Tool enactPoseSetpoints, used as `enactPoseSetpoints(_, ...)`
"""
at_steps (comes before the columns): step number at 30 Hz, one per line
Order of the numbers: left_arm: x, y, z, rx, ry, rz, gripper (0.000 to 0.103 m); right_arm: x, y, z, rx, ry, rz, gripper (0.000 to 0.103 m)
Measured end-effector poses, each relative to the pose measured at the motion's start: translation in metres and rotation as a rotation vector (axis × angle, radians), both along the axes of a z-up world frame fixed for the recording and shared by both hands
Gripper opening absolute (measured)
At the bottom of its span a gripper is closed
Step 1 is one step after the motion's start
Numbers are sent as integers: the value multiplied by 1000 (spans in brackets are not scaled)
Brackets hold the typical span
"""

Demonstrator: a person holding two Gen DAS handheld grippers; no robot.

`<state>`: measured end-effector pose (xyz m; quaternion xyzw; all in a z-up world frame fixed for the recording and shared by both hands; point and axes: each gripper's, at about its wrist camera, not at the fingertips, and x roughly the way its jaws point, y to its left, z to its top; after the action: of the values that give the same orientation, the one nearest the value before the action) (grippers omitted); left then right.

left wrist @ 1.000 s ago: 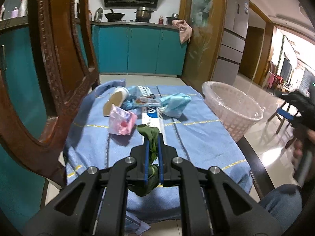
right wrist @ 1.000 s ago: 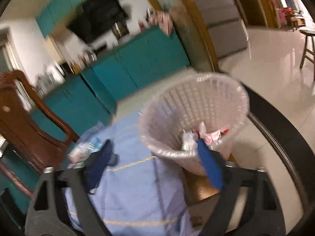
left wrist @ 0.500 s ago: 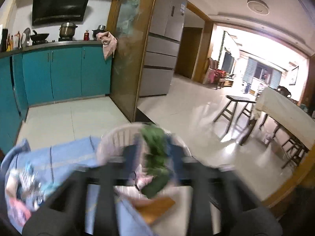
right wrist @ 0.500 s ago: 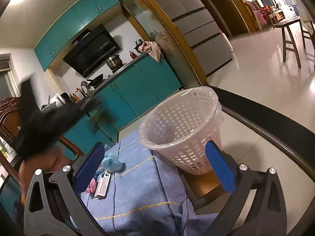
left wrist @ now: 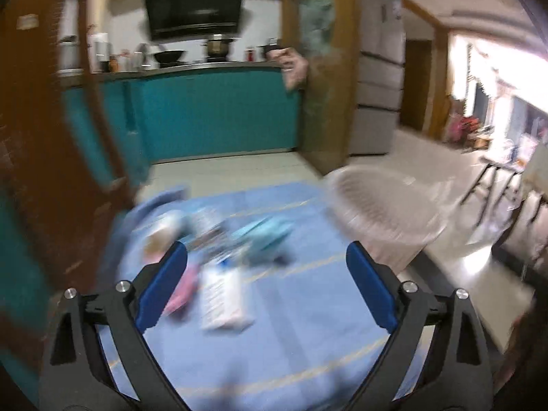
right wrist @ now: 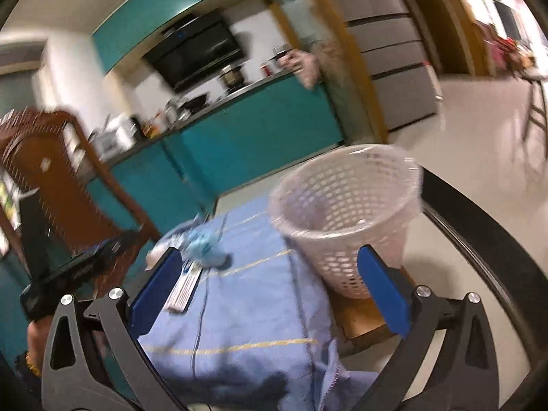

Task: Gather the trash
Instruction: 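Bring both grippers back over the table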

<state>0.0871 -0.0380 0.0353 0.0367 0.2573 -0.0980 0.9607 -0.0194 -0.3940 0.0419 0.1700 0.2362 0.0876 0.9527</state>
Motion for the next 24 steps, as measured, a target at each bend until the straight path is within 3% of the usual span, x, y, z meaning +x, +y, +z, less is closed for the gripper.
enactPoseSetpoints(3,-31,27,-16,26,5,67,95,-2,25,1,-66,-8,77,100)
enactPoseSetpoints(6,-45,46,-31,-36,54,110,95,-4,43,2,-105,-13,114,100)
enactPoseSetpoints(8,-43,43,-35,-23,89,127,95,-6,51,3,-119,-19,128,100)
enactPoseSetpoints(24,-49,49,-38,-49,91,131,95,-4,56,1,-142,3,132,100)
